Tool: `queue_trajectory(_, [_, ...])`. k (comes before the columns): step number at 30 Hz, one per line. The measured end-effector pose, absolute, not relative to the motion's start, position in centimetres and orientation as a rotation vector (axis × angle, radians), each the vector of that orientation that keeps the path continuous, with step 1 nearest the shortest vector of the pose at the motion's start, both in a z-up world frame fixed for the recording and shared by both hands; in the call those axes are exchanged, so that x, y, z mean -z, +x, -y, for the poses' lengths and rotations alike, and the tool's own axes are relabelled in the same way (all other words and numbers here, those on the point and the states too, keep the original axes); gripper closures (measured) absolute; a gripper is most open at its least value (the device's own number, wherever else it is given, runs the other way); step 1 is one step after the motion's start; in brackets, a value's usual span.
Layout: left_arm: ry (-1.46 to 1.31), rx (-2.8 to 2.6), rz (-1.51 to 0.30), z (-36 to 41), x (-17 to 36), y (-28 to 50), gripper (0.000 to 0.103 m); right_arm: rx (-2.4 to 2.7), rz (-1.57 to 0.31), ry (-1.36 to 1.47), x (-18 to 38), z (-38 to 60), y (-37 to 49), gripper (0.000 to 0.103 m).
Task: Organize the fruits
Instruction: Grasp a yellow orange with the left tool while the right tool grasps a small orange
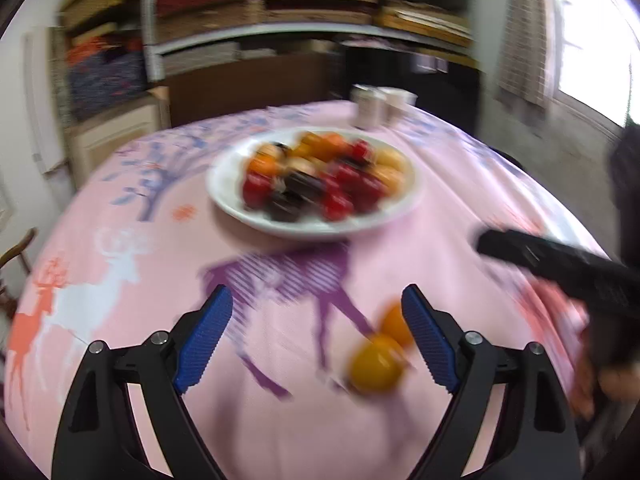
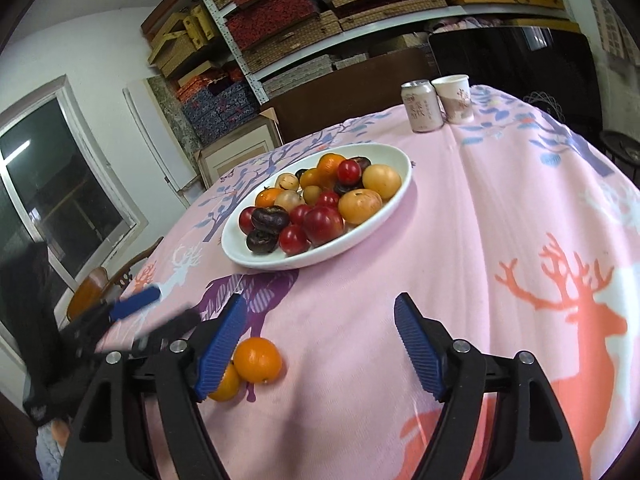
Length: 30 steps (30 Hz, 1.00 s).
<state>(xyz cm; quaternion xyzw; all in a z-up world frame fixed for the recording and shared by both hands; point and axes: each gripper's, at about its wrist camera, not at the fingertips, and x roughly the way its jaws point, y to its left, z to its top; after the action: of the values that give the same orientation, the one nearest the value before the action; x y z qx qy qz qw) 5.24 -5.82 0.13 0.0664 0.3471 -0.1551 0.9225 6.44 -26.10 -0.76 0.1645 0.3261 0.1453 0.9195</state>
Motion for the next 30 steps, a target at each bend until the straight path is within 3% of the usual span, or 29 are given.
queue_trajectory(10, [0.203, 0.436, -0.83, 7.3, 2.5, 4.6, 0.021, -0.306, -0.68, 0.366, 1.0, 26.5, 6.6, 0.022])
queue_trajectory(11, [0.177, 0.464, -0.85, 7.1, 2.7, 4.8, 0.027, -0.307, -0.681, 0.367, 1.1, 26.5, 6.5, 0.022])
queue_trajectory(12, [0.167, 0.481, -0.865, 7.0, 2.8, 5.0, 0.051, -0.313, -0.685, 0.367, 1.1, 26.4, 6.6, 0.022])
queue_trajectory(13, [0.157, 0.504, -0.889, 7.1, 3.1, 5.2, 0.065, -0.319, -0.689, 0.365, 1.2, 26.3, 6.5, 0.022])
queue_trajectory(28, [0.114, 0.404, -0.87, 3.5, 2.3, 4.4, 0.066, -0.452, -0.82, 0.162, 2.3, 20.8, 7.1, 0.022])
queue_trajectory(30, [0.113, 0.38, -0.868, 2.5, 2.2, 4.3, 0.066, -0.464, -0.844, 0.122, 2.5, 19.6, 7.3, 0.027])
